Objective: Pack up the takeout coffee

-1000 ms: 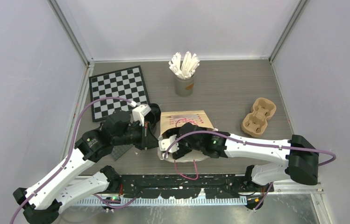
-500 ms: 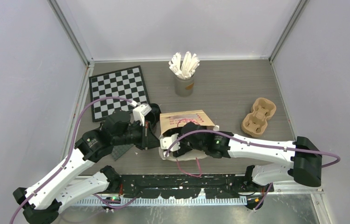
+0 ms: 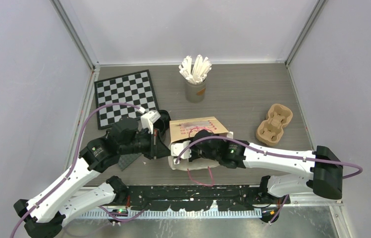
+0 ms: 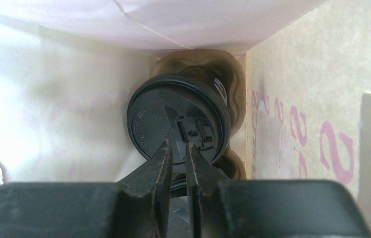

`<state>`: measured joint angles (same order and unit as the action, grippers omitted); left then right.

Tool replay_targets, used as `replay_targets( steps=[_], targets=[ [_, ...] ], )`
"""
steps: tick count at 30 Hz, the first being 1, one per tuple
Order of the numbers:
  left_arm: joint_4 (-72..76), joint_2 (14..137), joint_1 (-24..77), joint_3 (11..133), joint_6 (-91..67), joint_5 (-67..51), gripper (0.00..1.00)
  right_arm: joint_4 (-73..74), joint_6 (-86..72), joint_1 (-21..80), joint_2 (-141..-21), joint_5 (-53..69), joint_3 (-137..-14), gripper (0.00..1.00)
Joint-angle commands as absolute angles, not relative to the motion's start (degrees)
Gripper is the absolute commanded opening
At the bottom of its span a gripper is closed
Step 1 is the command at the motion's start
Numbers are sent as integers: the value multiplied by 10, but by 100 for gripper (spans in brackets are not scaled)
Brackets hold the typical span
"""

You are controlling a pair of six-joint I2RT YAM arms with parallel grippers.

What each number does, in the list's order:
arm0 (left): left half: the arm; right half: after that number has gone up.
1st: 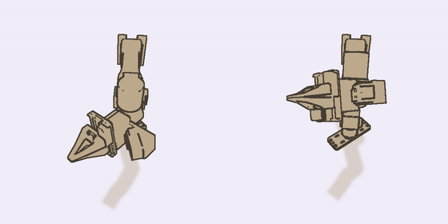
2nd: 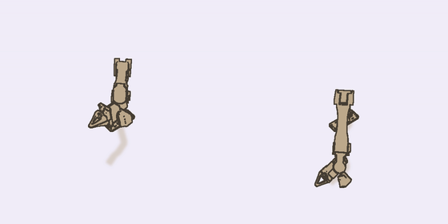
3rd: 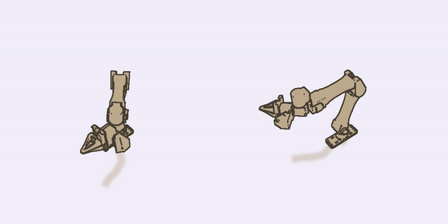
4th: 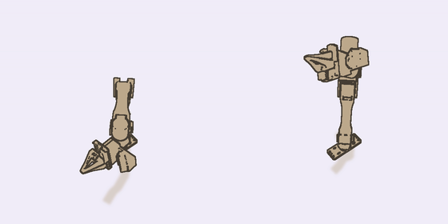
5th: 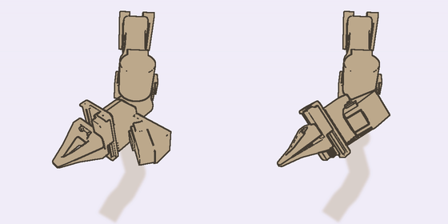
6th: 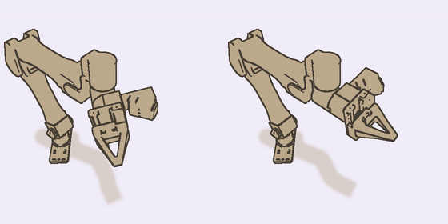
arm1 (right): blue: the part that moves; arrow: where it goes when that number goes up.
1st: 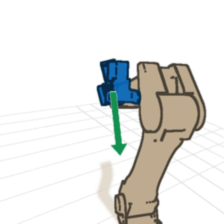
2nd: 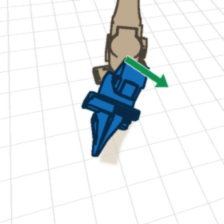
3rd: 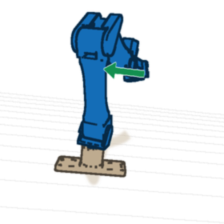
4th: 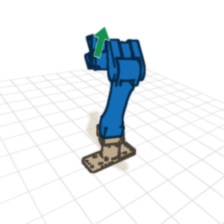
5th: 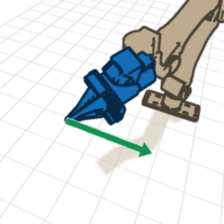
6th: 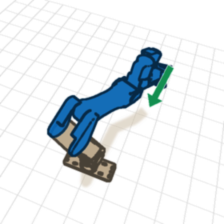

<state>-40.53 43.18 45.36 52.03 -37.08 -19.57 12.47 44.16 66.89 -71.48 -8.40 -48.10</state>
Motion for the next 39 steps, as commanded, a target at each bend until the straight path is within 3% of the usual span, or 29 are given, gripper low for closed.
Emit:
replay_targets(
  steps=[1,6,20,39],
  targets=[
    [-390,424,456,530,-369,-210,0,71,405,667,-704,-77,-475,18],
    [-392,423,456,531,-369,-211,0,20,378,667,-715,-59,-461,9],
    [-395,424,457,530,-379,-213,0,-100,350,666,-760,-75,-434,6],
    [-389,429,456,531,-387,-218,0,-154,344,667,-815,-129,-431,2]
  ],
)
